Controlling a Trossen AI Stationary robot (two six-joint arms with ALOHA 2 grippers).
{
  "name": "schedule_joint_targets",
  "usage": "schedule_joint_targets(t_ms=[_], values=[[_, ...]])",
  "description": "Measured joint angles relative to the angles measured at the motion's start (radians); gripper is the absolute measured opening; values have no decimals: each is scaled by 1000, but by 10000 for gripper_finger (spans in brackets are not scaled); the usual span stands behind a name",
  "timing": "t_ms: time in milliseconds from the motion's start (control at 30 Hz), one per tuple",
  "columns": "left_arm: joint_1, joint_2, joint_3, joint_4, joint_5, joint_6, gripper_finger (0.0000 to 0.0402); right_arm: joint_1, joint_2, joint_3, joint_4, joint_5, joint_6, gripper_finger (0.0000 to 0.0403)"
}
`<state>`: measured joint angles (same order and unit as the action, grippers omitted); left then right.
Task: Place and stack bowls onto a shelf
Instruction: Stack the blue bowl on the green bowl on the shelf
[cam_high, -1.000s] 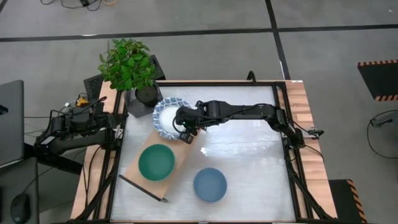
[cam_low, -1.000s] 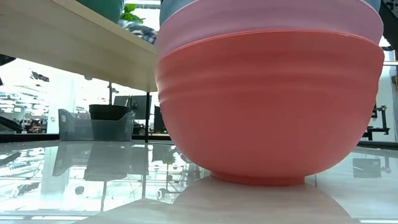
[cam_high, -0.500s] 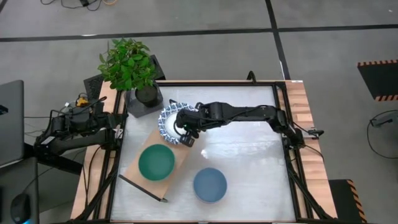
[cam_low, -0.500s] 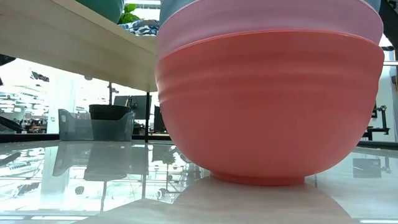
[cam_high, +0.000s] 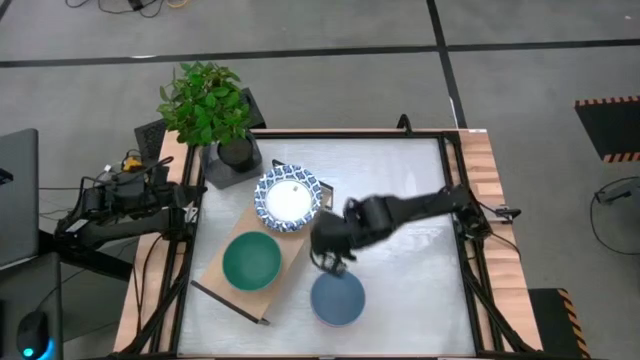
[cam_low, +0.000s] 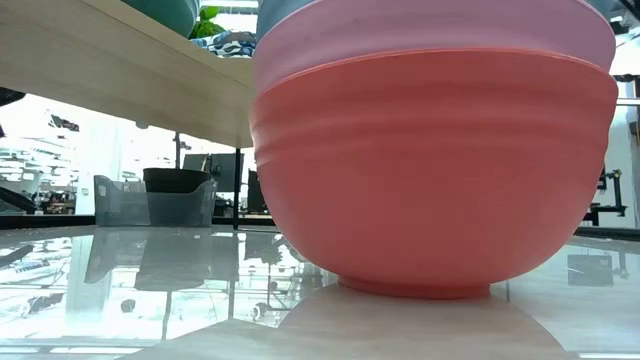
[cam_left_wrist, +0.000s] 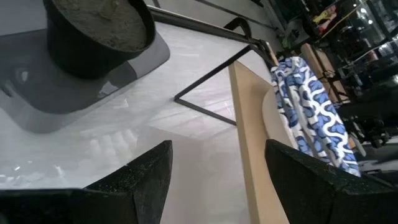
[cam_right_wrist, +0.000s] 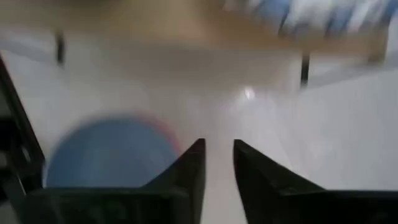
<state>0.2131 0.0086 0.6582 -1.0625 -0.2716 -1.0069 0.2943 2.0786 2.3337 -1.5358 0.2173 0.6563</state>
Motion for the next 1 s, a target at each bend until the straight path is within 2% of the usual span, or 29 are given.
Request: schedule_joint_targets(t_ms=[200,300,533,900,1000], values=[[0,0,0,-24,-5,19,242,97,90,-1,-19,17,52,188],[0,0,0,-29,-14,20,242,113,126,-1,-36,20,45,210],[0,0,0,-41,-21,29,242,112,203,-1,-33,6,-61,212],[0,0,0,-56,-32,45,242,103,198,-2,-34,18,-142,211],[0,0,0,-55,-35,45,242,103,175,-57,-25,17,-152,210]])
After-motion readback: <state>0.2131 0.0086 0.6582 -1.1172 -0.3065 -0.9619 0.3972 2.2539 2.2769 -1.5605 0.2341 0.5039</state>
